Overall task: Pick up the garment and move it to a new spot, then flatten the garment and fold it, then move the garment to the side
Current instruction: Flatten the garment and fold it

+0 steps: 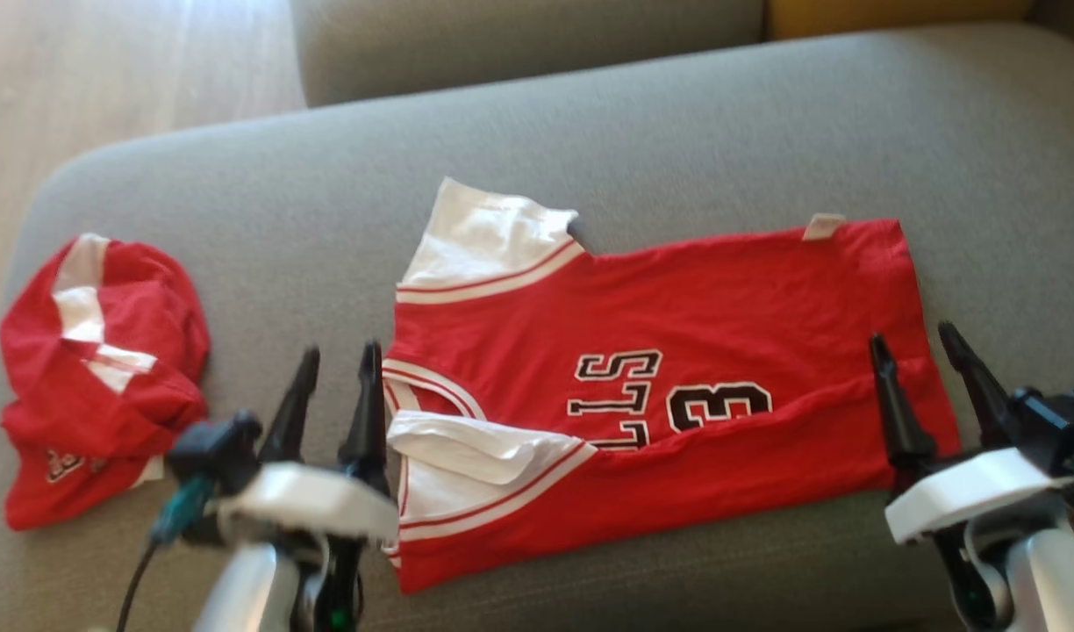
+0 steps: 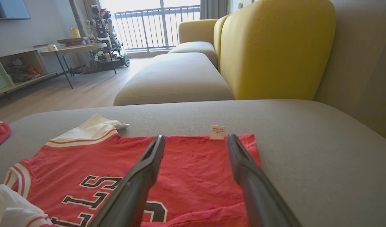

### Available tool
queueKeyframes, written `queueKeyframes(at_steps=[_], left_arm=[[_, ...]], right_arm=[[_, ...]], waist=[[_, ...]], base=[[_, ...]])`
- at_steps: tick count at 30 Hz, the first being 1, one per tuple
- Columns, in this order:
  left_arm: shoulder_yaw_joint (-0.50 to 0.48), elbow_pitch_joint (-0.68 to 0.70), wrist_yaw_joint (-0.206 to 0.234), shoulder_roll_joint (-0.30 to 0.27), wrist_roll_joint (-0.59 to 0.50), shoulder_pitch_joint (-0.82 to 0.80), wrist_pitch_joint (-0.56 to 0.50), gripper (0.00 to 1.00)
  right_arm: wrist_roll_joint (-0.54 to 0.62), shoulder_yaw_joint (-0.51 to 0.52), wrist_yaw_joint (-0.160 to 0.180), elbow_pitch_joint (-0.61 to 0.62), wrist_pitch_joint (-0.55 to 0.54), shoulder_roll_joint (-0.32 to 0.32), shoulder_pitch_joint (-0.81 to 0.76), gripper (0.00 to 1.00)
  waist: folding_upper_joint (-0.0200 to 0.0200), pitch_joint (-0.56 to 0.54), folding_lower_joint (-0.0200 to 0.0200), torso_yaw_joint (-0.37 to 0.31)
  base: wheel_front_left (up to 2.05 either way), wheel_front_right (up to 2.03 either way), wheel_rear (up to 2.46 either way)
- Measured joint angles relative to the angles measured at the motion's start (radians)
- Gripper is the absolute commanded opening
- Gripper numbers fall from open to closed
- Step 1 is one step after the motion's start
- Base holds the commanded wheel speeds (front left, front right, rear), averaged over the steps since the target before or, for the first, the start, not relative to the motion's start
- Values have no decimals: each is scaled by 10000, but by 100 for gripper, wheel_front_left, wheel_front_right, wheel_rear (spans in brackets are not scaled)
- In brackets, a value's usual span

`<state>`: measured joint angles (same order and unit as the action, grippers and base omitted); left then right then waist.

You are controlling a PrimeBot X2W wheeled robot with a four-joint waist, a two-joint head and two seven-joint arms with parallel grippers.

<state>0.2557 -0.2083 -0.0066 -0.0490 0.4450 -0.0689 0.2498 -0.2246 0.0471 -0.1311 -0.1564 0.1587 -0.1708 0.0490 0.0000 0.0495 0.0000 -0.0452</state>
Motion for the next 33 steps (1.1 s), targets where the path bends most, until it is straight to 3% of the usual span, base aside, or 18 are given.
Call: queueKeyframes(at_steps=[10,21,33], left_arm=[[42,-2878,332,-209,-1127,-3579,-188,100],[579,-6437,0,-972,-2065,-7686,-1198,100],[677,-8851,36,-1404,-2251,-9035,-790,100]], right_arm=[[600,-548,0,1480,2,483,537,100],[1241,-1005,0,2272,102,857,1328,100],[1266,-1218,0,2882,82,1034,1497,100]], waist=[[0,1538,0,-679],[-1,3391,0,-1794],[0,3895,0,-2642]], base=[[0,0,0],[0,0,0],[0,0,0]])
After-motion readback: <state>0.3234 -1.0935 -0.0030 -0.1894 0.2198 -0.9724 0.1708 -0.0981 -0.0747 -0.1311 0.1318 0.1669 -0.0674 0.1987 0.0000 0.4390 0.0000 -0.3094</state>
